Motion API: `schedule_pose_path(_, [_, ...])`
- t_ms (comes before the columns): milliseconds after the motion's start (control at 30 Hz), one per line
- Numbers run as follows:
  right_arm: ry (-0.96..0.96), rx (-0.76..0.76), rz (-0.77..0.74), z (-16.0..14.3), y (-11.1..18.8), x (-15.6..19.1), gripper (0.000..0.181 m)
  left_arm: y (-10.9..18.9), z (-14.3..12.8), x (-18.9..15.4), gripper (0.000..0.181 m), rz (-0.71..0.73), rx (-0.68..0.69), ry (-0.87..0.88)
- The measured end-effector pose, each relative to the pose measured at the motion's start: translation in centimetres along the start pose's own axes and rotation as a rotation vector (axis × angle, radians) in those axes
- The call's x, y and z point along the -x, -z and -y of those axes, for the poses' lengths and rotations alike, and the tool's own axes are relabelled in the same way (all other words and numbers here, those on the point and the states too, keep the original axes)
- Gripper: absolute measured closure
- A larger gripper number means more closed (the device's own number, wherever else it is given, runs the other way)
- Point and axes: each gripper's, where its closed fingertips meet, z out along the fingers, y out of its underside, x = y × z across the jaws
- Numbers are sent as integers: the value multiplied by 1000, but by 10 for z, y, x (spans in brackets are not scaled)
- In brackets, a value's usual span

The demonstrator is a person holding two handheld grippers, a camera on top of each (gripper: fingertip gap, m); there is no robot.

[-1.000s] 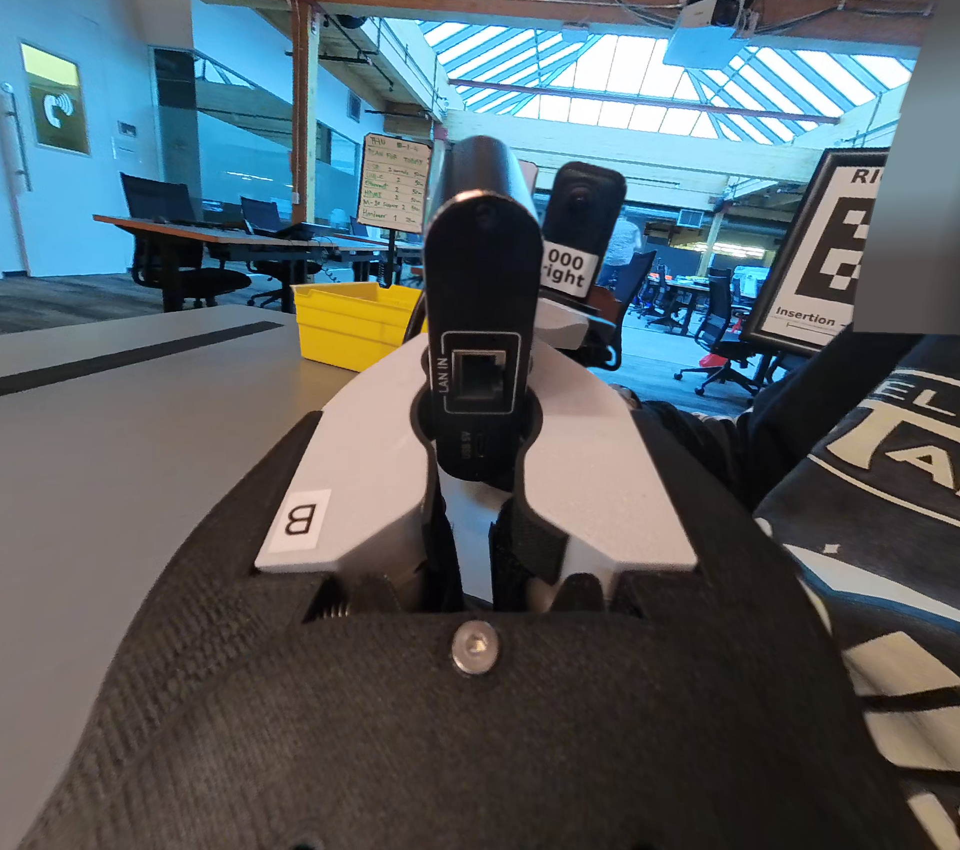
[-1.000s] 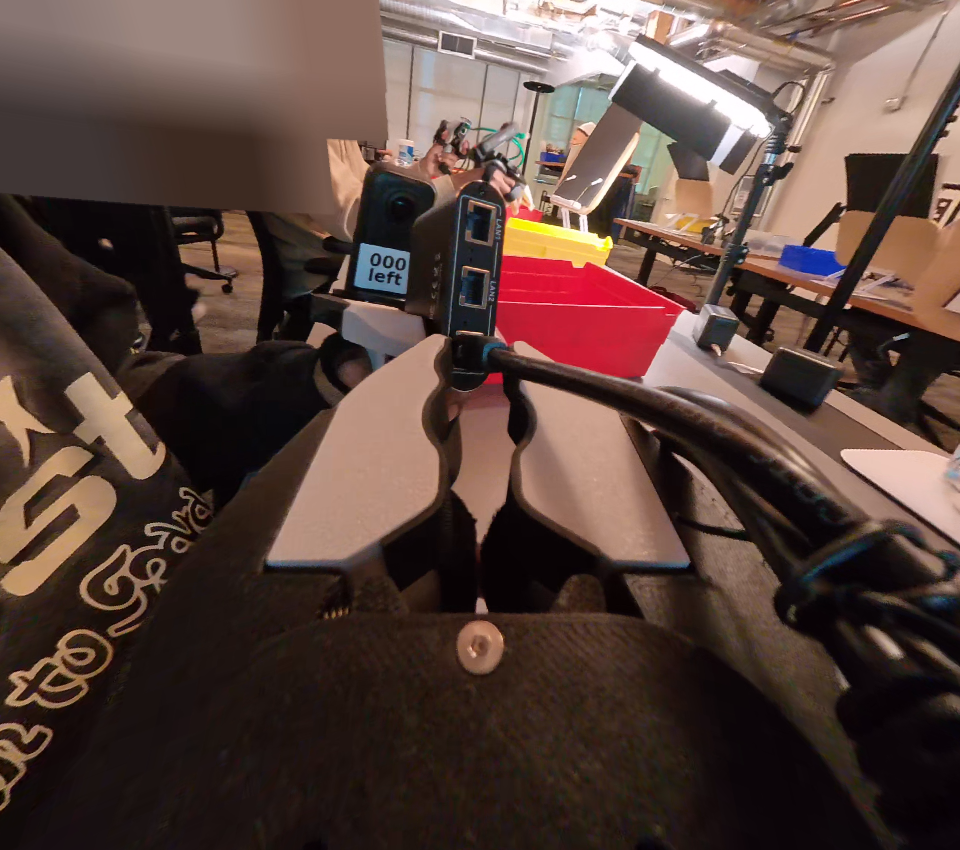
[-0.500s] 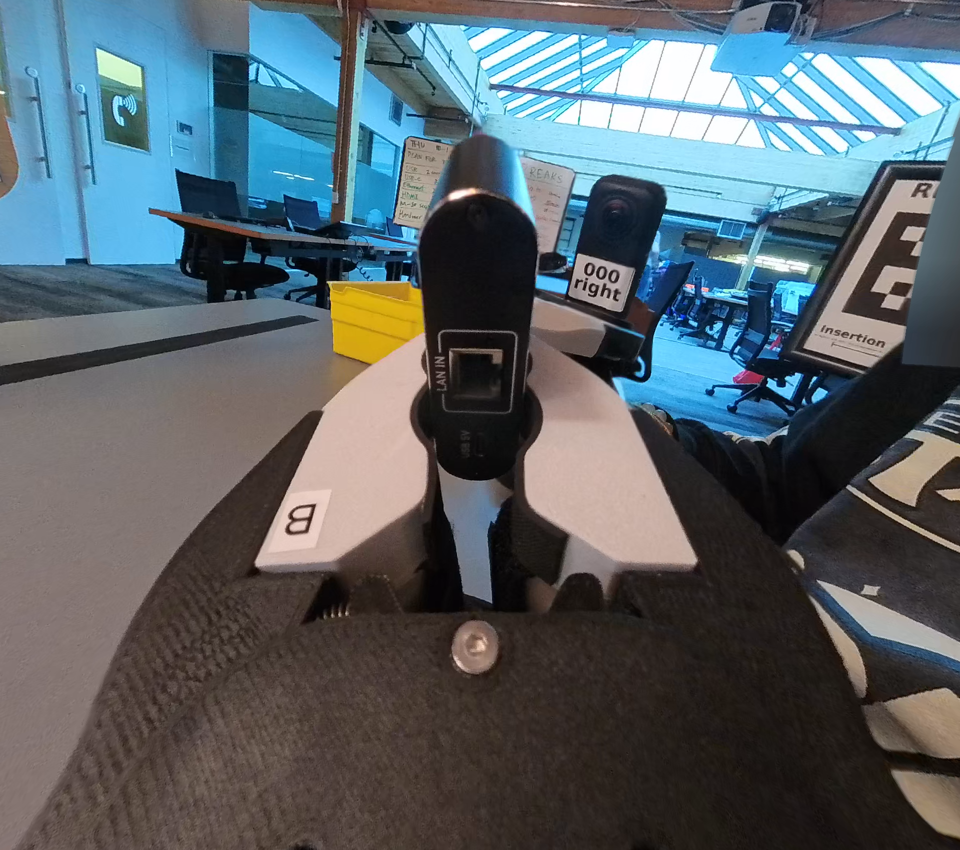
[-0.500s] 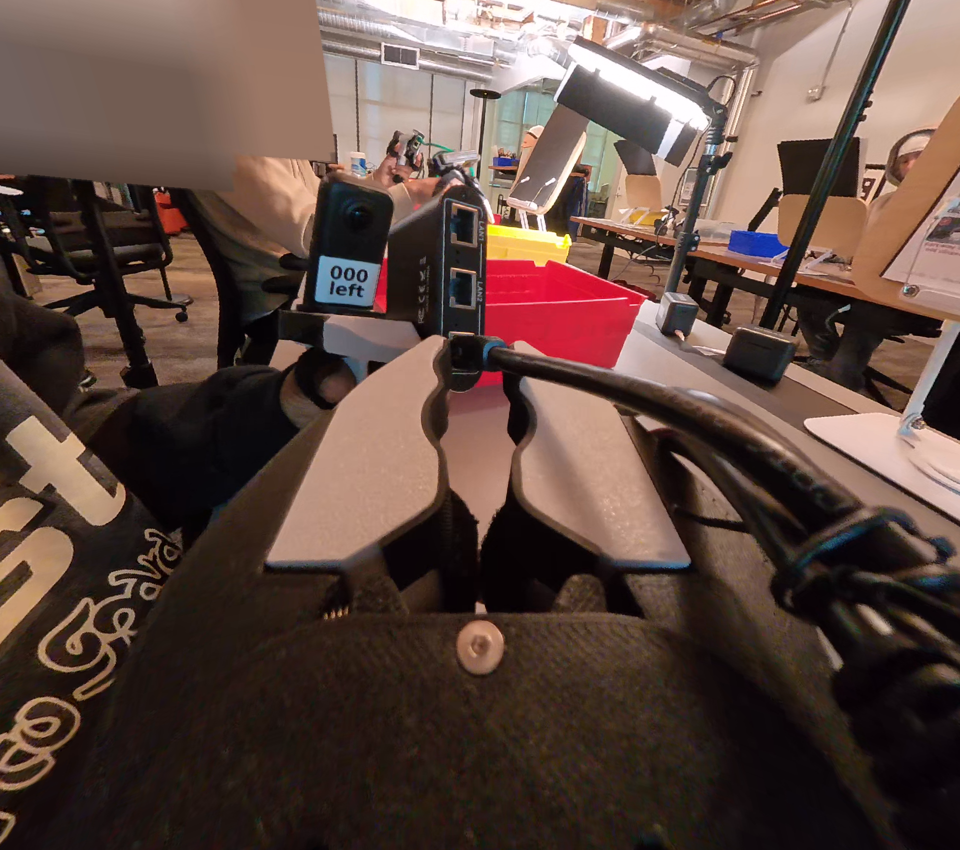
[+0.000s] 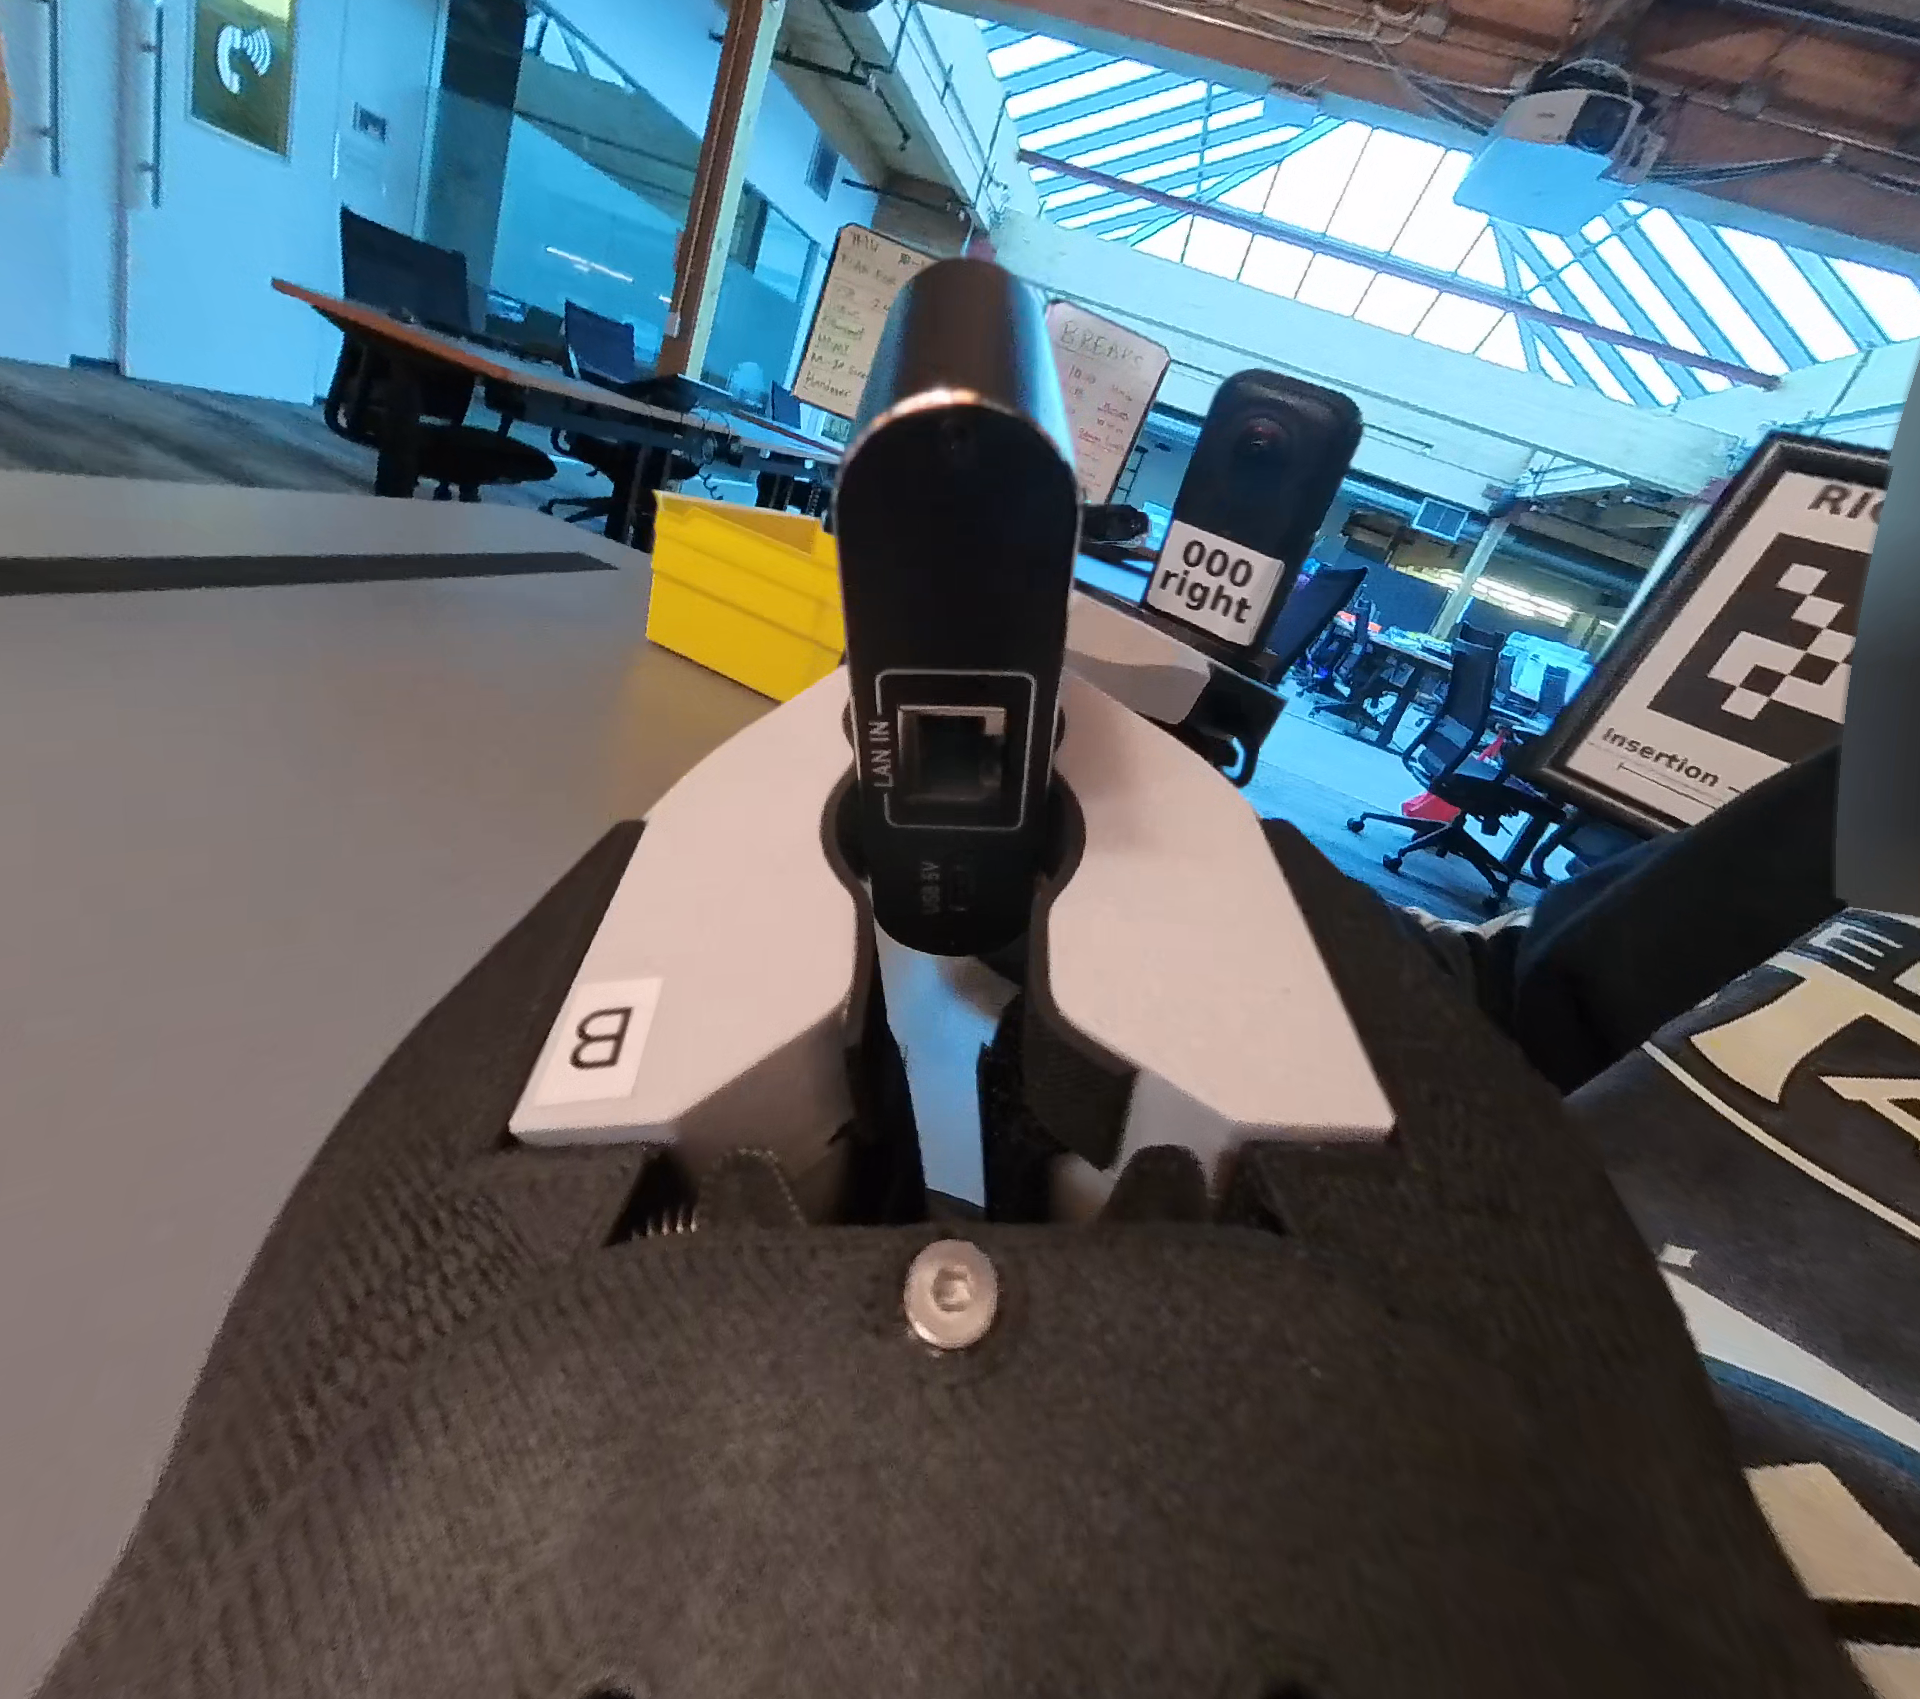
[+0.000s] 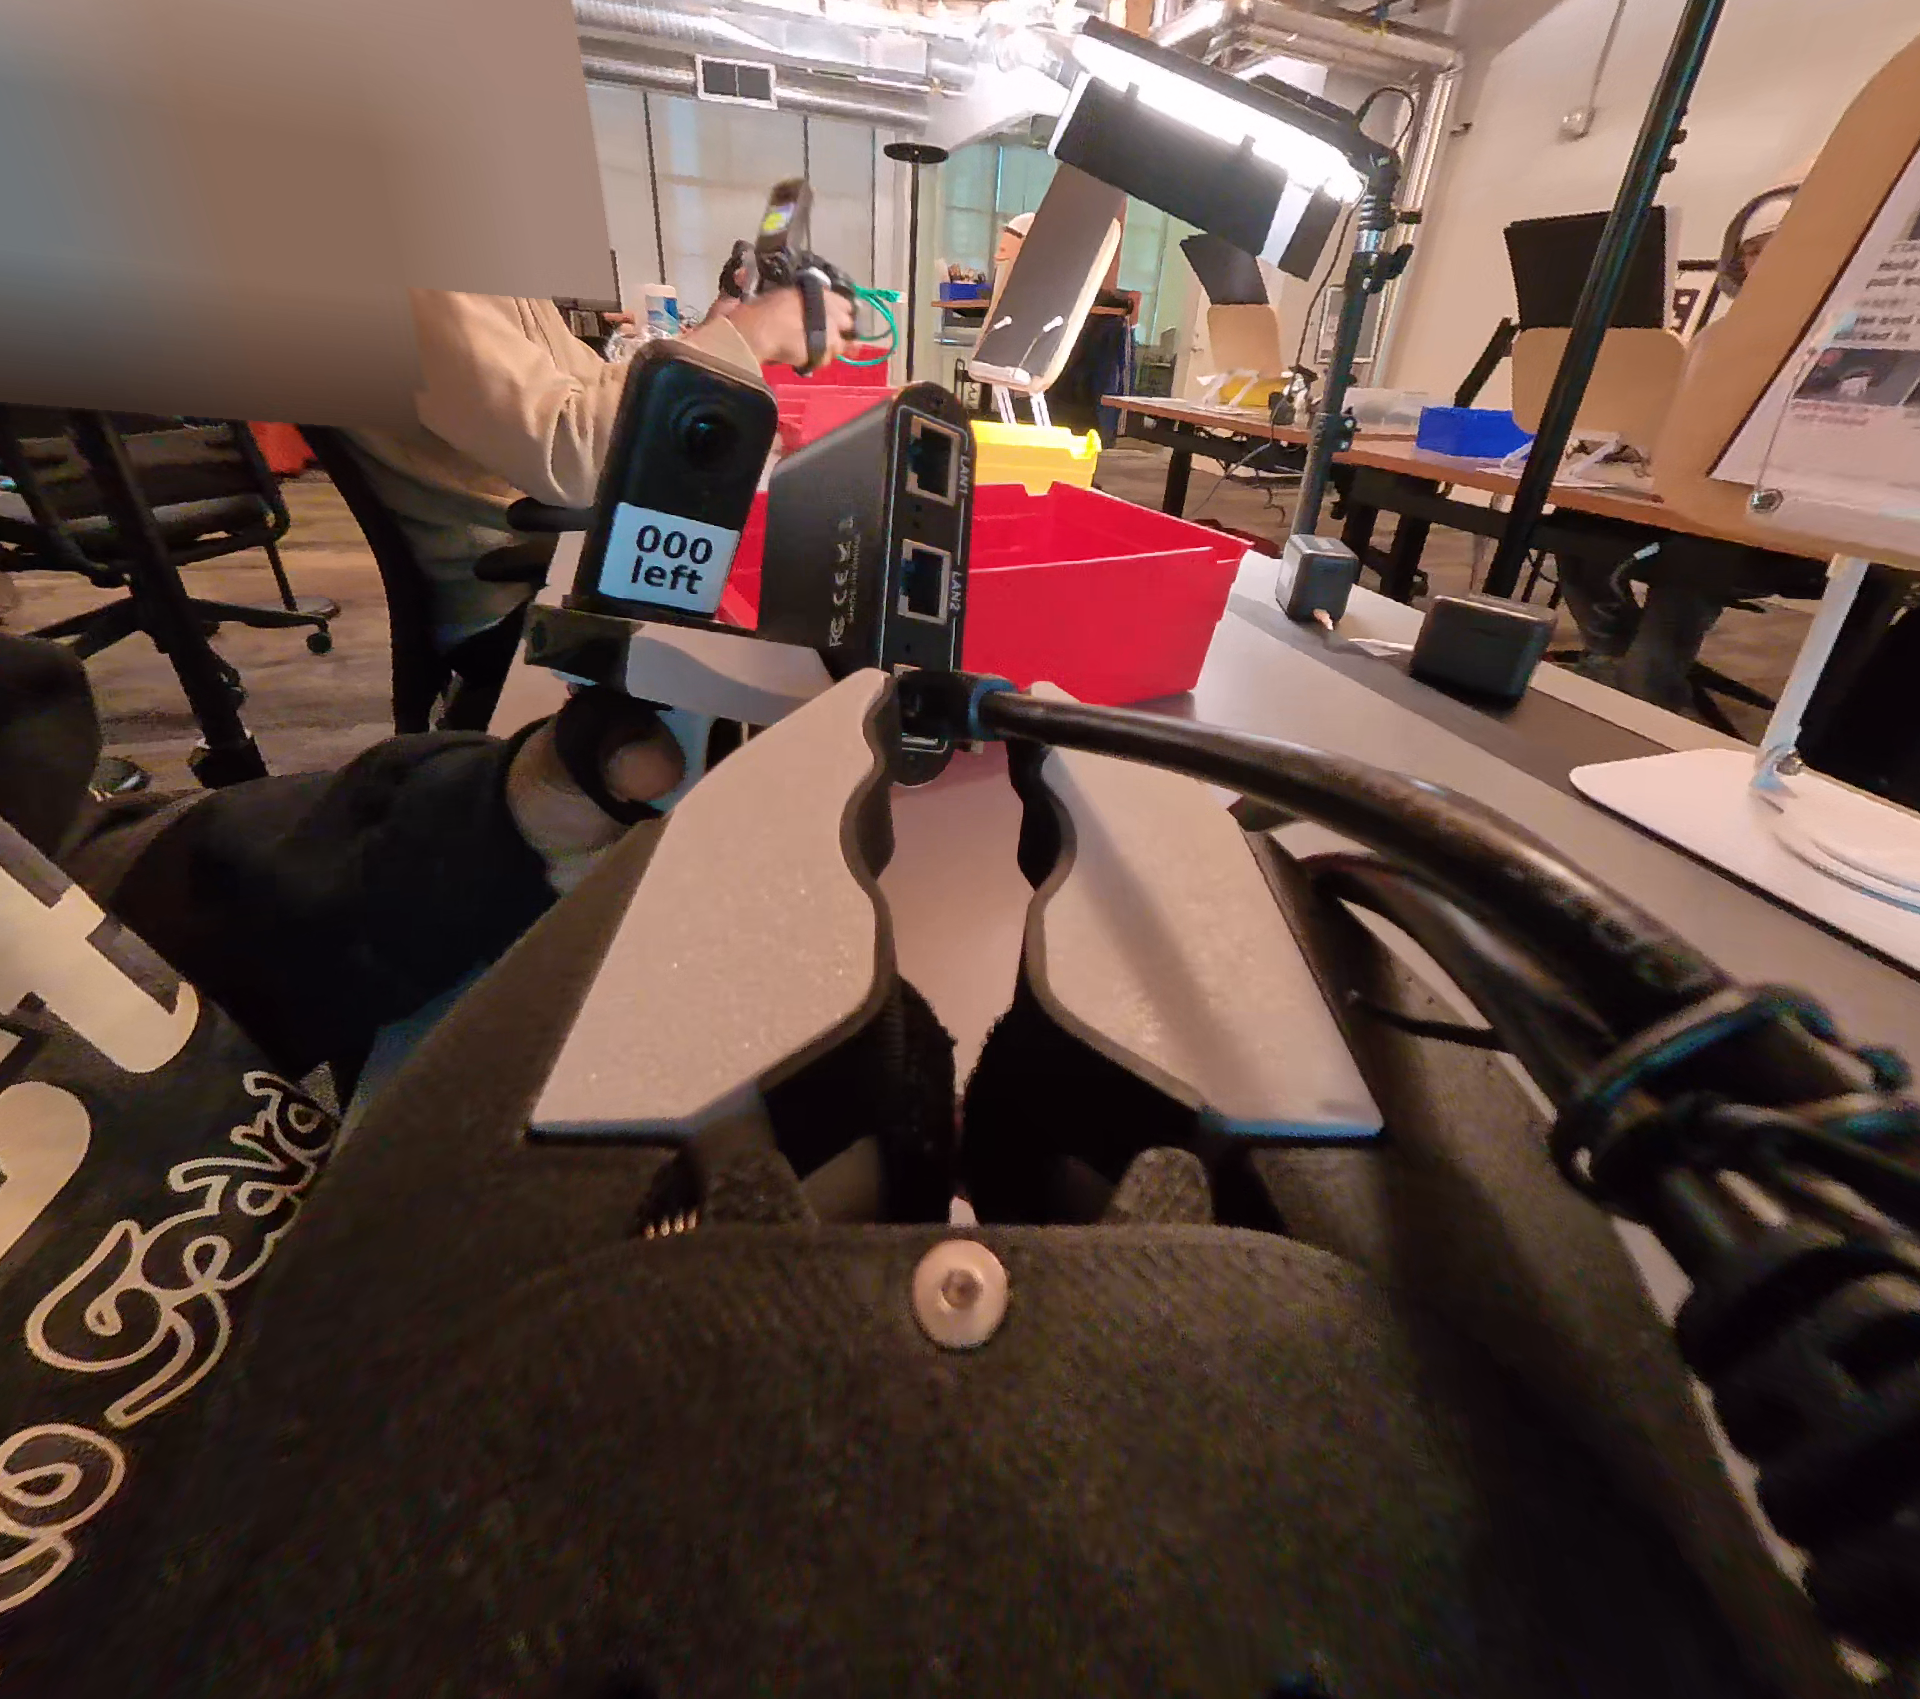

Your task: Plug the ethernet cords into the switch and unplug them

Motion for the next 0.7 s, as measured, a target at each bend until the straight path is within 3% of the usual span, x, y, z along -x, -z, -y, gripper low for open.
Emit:
schedule_pose_path(400, [-40,-14,-9,4,2,0,162,-2,-3,-2,155,34,26,-58])
schedule_pose_path(567, [-62,-20,-3,1,-1,-3,162,-1,-2,2,155,-16,1,76])
schedule_pose_path(633, [-105,-158,-151,19,18,-34,167,7,7,4,155,-25,-58,120])
schedule_pose_path(700, [-196,-267,-227,37,55,-71,167,27,37,11,156,-65,-223,205])
